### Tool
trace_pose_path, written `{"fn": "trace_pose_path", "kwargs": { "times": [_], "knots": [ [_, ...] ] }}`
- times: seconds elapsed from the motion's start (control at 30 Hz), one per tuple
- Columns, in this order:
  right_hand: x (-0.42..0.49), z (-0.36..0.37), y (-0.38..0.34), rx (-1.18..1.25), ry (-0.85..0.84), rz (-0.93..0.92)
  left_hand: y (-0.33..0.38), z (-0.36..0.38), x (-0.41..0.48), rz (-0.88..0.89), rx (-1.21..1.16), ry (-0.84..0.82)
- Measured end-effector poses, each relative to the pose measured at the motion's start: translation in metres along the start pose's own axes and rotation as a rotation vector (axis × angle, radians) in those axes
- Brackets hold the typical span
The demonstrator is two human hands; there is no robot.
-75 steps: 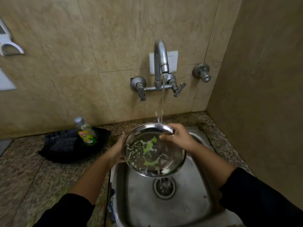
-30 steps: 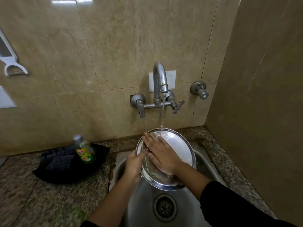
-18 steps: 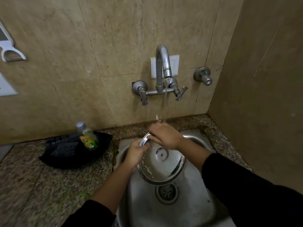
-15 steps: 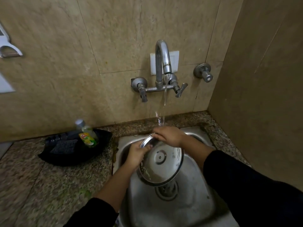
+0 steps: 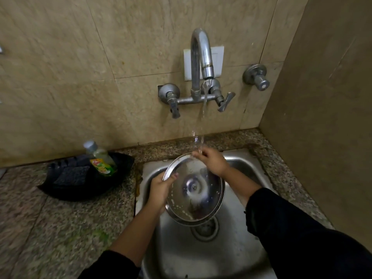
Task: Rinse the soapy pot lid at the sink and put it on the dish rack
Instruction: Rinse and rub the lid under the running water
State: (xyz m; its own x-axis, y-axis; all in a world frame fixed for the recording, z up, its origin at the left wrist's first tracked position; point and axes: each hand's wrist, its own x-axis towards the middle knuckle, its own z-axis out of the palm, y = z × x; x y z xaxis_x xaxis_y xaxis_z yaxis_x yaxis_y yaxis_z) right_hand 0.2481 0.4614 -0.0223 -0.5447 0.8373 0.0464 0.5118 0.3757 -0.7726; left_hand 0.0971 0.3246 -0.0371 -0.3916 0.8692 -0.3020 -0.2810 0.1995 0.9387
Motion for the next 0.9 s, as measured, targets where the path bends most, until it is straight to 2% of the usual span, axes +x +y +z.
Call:
{"fn": "trace_pose_path", "kwargs": {
  "times": [0.07,0.1,0.23,0.27,0.33,0.4,0.47,0.53,0.6,0.67,0.7,0.8,0.83,0.9],
  "knots": [
    [-0.002,0.0,0.01,0.131,0.12,0.166,-0.005,-0.001,-0.002,-0.05,-0.083,-0.014],
    [-0.002,0.002,0.009,0.122,0.13,0.155,-0.004,0.0,-0.001,-0.078,-0.073,-0.048],
    [0.009,0.01,-0.019,-0.282,-0.086,-0.244,0.011,0.011,0.015,-0.016,0.142,-0.182],
    [0.011,0.011,-0.023,-0.318,-0.124,-0.27,0.014,0.014,0.019,0.01,0.169,-0.196],
    [0.016,0.008,-0.012,-0.206,-0.088,-0.19,0.014,0.016,0.021,0.026,0.146,-0.178],
    [0.016,-0.003,0.009,0.004,0.05,0.004,0.008,0.011,0.019,-0.006,0.063,-0.106],
    [0.013,-0.008,0.022,0.067,0.173,0.139,0.005,0.005,0.018,-0.06,0.002,-0.087],
    [0.011,-0.003,0.013,-0.043,0.117,0.122,0.008,0.004,0.023,-0.124,0.031,-0.145],
    [0.008,0.007,-0.005,-0.18,-0.03,-0.042,0.014,0.009,0.027,-0.115,0.128,-0.236],
    [0.007,0.011,-0.009,-0.228,-0.095,-0.149,0.016,0.013,0.026,-0.06,0.201,-0.271],
    [0.008,0.008,-0.004,-0.197,-0.064,-0.115,0.015,0.012,0.025,-0.045,0.188,-0.251],
    [0.008,-0.002,0.029,0.021,0.136,0.176,0.009,0.001,0.019,-0.069,0.051,-0.126],
    [0.008,-0.003,0.037,0.096,0.168,0.218,0.008,-0.001,0.017,-0.093,0.017,-0.106],
    [0.009,-0.001,0.032,0.139,0.109,0.198,0.01,0.002,0.018,-0.15,0.044,-0.132]
  ]
}}
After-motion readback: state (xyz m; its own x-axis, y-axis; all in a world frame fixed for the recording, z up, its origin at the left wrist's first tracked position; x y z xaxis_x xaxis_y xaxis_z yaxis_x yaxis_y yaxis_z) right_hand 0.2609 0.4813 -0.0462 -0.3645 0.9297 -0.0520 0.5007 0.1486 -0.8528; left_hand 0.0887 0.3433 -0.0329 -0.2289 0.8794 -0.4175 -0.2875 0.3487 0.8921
